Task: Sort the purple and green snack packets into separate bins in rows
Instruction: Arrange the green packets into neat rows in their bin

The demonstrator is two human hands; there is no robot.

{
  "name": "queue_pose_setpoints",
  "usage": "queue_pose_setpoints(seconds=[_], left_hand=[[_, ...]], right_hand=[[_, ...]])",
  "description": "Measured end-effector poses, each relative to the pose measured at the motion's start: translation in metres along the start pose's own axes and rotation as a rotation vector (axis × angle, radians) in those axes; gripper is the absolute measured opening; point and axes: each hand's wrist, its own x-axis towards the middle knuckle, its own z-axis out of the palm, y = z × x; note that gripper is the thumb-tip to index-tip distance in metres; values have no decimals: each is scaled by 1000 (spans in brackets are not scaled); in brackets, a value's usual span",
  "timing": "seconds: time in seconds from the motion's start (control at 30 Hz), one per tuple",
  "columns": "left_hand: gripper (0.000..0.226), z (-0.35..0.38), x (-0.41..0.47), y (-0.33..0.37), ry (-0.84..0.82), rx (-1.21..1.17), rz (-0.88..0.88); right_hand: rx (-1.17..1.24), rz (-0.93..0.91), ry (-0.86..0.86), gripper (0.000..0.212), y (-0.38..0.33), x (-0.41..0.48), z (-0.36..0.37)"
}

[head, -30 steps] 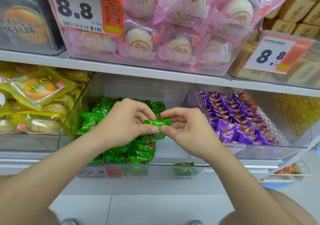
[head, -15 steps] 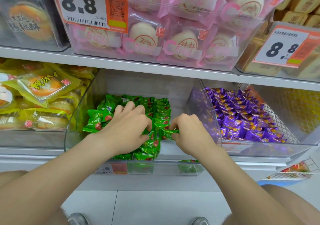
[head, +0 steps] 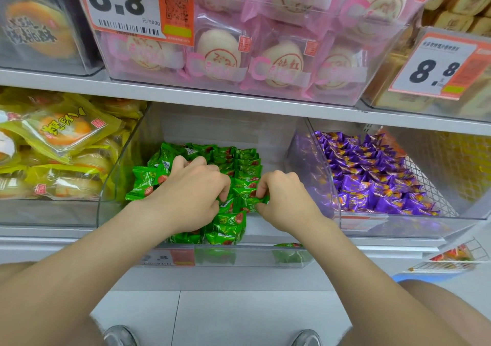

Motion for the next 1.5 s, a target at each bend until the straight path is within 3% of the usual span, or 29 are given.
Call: queue_pose_setpoints(seconds=[0.17, 0.27, 0.37, 0.47, 0.53, 0.73, 0.83, 0.97, 1.07, 1.2, 1.3, 1.43, 1.5], left_hand=[[12, -4, -2, -1, -6, 37, 8], [10, -4, -3, -1, -21, 64, 20], [3, -5, -3, -1, 2, 103, 42], [15, -5, -2, 0, 20, 116, 49], [14, -5, -2, 1, 24, 102, 60], [15, -6, -1, 4, 93, -42, 92], [12, -6, 1, 5, 99, -221, 91], [18, -14, 3, 14, 31, -745, -28], [18, -22, 2, 16, -52, -1069, -131], [16, -28, -1, 14, -112, -1123, -120], [9, -27, -2, 11, -76, -1058, -110], [3, -25, 0, 7, -25, -978, -91], [2, -20, -1, 8, -2, -811, -50]], right_hand=[[-2, 37, -78, 31, 5, 0, -9], [-67, 30, -76, 25, 5, -4, -28], [-133, -20, -279, 22, 1, -16, -48], [-267, -49, -472, 19, -6, -26, -49], [-371, -56, -525, 10, -8, -26, -44], [-329, -109, -606, 22, -2, -19, -40], [-185, -165, -528, 31, -2, -18, -43], [96, -263, -144, 29, -4, -16, -48], [291, -237, -14, 32, -6, -17, -49], [550, -210, 30, 49, -9, -20, -46], [607, -188, 45, 50, -8, -21, -48], [352, -221, -9, 27, 0, -20, -51], [232, -214, -25, 21, 3, -20, -49]])
